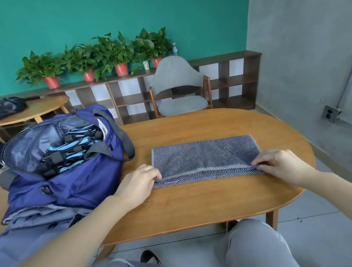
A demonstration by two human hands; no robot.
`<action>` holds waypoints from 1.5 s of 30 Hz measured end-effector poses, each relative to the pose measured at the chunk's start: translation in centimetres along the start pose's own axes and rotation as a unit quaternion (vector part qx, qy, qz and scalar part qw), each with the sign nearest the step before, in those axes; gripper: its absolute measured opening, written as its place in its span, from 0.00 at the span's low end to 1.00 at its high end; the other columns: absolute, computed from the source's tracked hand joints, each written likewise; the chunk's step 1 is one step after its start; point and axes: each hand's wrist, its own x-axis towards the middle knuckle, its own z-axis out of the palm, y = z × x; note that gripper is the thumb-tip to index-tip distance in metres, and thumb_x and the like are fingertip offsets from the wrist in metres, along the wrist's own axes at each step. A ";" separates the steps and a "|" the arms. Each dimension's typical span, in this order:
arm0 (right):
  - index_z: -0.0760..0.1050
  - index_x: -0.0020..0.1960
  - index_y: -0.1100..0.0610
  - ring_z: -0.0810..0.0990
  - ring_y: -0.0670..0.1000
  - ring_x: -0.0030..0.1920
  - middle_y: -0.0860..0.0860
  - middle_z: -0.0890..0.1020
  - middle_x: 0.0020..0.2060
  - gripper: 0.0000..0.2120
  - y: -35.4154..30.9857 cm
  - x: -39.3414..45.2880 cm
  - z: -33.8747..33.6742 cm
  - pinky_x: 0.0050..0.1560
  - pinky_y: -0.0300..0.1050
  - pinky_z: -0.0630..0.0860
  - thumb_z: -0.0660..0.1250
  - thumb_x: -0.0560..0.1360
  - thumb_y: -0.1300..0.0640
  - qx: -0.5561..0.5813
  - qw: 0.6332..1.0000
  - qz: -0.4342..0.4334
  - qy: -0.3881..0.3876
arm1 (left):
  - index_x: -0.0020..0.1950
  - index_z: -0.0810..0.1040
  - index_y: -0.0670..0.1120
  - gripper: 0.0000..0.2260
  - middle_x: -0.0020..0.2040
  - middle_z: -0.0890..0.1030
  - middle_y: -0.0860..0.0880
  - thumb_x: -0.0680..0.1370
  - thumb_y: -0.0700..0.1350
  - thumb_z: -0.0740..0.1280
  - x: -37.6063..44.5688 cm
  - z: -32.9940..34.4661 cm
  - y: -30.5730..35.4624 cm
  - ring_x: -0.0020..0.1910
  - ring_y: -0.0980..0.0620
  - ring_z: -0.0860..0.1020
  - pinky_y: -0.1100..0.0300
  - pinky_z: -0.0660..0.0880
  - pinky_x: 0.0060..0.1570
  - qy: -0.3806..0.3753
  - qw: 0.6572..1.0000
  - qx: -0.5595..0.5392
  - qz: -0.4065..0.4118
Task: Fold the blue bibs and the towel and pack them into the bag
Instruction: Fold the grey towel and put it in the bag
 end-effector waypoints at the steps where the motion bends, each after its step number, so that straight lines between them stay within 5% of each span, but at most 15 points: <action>1: 0.82 0.51 0.38 0.77 0.33 0.55 0.37 0.83 0.51 0.14 -0.1 -0.2 -0.1 0.59 0.28 0.70 0.75 0.75 0.58 -0.001 1.000 -0.002 -0.004 | 0.53 0.82 0.50 0.11 0.52 0.80 0.57 0.78 0.36 0.67 -0.1 0.2 -0.1 0.54 0.56 0.76 0.51 0.78 0.50 0.003 1.000 -0.002 -0.005; 5: 0.85 0.51 0.42 0.79 0.37 0.53 0.35 0.81 0.51 0.07 -0.5 -1.1 -0.1 0.56 0.33 0.74 0.74 0.75 0.53 0.024 1.000 0.004 -0.007 | 0.55 0.82 0.52 0.08 0.53 0.78 0.61 0.78 0.46 0.67 -0.8 0.4 0.3 0.52 0.61 0.71 0.55 0.76 0.54 0.009 1.000 -0.013 -0.008; 8: 0.85 0.40 0.46 0.83 0.43 0.40 0.39 0.84 0.39 0.09 -2.0 -1.8 -0.5 0.45 0.40 0.77 0.71 0.78 0.52 0.050 0.998 0.031 0.011 | 0.56 0.83 0.53 0.12 0.55 0.79 0.58 0.79 0.58 0.67 -0.5 0.0 0.1 0.54 0.56 0.75 0.55 0.74 0.56 -0.009 1.000 0.008 0.011; 12: 0.83 0.39 0.55 0.80 0.52 0.24 0.50 0.85 0.32 0.14 -5.4 -1.5 -1.0 0.32 0.47 0.78 0.66 0.81 0.53 0.174 0.983 0.047 0.022 | 0.65 0.82 0.51 0.13 0.68 0.77 0.46 0.82 0.44 0.65 3.9 -0.6 -1.8 0.63 0.42 0.75 0.47 0.73 0.61 0.036 0.984 0.094 -0.144; 16: 0.84 0.47 0.49 0.82 0.41 0.42 0.41 0.84 0.41 0.08 -6.1 0.4 0.1 0.48 0.42 0.78 0.67 0.79 0.49 0.051 0.995 -0.031 0.083 | 0.66 0.80 0.49 0.13 0.62 0.80 0.47 0.82 0.45 0.63 5.5 -0.5 2.3 0.59 0.43 0.79 0.49 0.78 0.56 0.110 0.976 0.002 -0.186; 18: 0.82 0.58 0.47 0.77 0.41 0.60 0.42 0.79 0.59 0.12 -5.1 1.6 0.4 0.65 0.43 0.73 0.67 0.79 0.43 -0.005 0.999 -0.036 -0.002 | 0.65 0.80 0.49 0.14 0.60 0.79 0.49 0.83 0.51 0.61 5.1 0.5 5.7 0.55 0.47 0.80 0.52 0.79 0.49 0.095 0.980 -0.024 -0.175; 21: 0.76 0.69 0.44 0.68 0.48 0.72 0.45 0.68 0.73 0.23 -3.7 2.2 1.7 0.74 0.50 0.65 0.63 0.78 0.35 -0.041 0.992 -0.002 -0.118 | 0.71 0.75 0.49 0.25 0.65 0.76 0.48 0.82 0.63 0.59 5.1 2.3 8.9 0.59 0.47 0.78 0.53 0.78 0.52 -0.001 0.982 -0.025 -0.185; 24: 0.77 0.67 0.41 0.70 0.50 0.70 0.43 0.71 0.71 0.28 -3.0 1.8 2.7 0.72 0.52 0.66 0.56 0.76 0.27 -0.054 0.995 -0.007 -0.085 | 0.74 0.72 0.48 0.28 0.73 0.70 0.46 0.81 0.64 0.62 6.7 3.6 8.6 0.70 0.44 0.72 0.49 0.72 0.67 -0.030 0.985 -0.046 -0.164; 27: 0.79 0.63 0.41 0.73 0.43 0.63 0.38 0.75 0.62 0.33 -3.8 1.2 2.4 0.68 0.44 0.70 0.50 0.74 0.23 -0.039 0.996 -0.047 -0.062 | 0.75 0.71 0.46 0.24 0.77 0.67 0.44 0.82 0.57 0.65 8.7 3.5 6.0 0.72 0.41 0.70 0.49 0.69 0.68 -0.004 0.985 -0.035 -0.166; 30: 0.80 0.64 0.43 0.71 0.40 0.64 0.39 0.75 0.62 0.29 -4.8 0.2 2.7 0.68 0.42 0.69 0.55 0.76 0.27 -0.040 0.993 -0.104 -0.044 | 0.76 0.71 0.48 0.22 0.78 0.67 0.45 0.83 0.51 0.66 9.1 2.9 5.0 0.76 0.44 0.67 0.47 0.67 0.73 0.033 0.985 -0.071 -0.155; 34: 0.79 0.66 0.44 0.71 0.42 0.66 0.40 0.74 0.65 0.24 -5.5 -1.4 4.1 0.69 0.42 0.67 0.59 0.79 0.32 -0.011 0.990 -0.137 -0.030 | 0.71 0.77 0.53 0.16 0.73 0.73 0.53 0.82 0.48 0.67 5.7 2.5 6.6 0.72 0.57 0.70 0.52 0.64 0.76 0.019 0.987 -0.157 -0.018; 39: 0.82 0.59 0.46 0.75 0.41 0.64 0.39 0.77 0.61 0.20 -6.3 -3.1 5.4 0.67 0.36 0.68 0.66 0.76 0.35 0.095 0.987 -0.122 0.034 | 0.61 0.85 0.53 0.10 0.61 0.82 0.58 0.80 0.50 0.71 0.5 2.3 8.7 0.61 0.63 0.76 0.62 0.73 0.63 -0.009 0.974 -0.217 0.055; 45: 0.83 0.57 0.44 0.73 0.35 0.66 0.36 0.77 0.63 0.25 -7.5 -4.7 5.2 0.68 0.28 0.64 0.69 0.69 0.28 0.129 0.989 -0.069 0.013 | 0.68 0.80 0.56 0.16 0.73 0.75 0.56 0.82 0.56 0.65 -2.3 2.3 9.3 0.72 0.63 0.69 0.57 0.66 0.74 -0.064 0.976 -0.205 0.026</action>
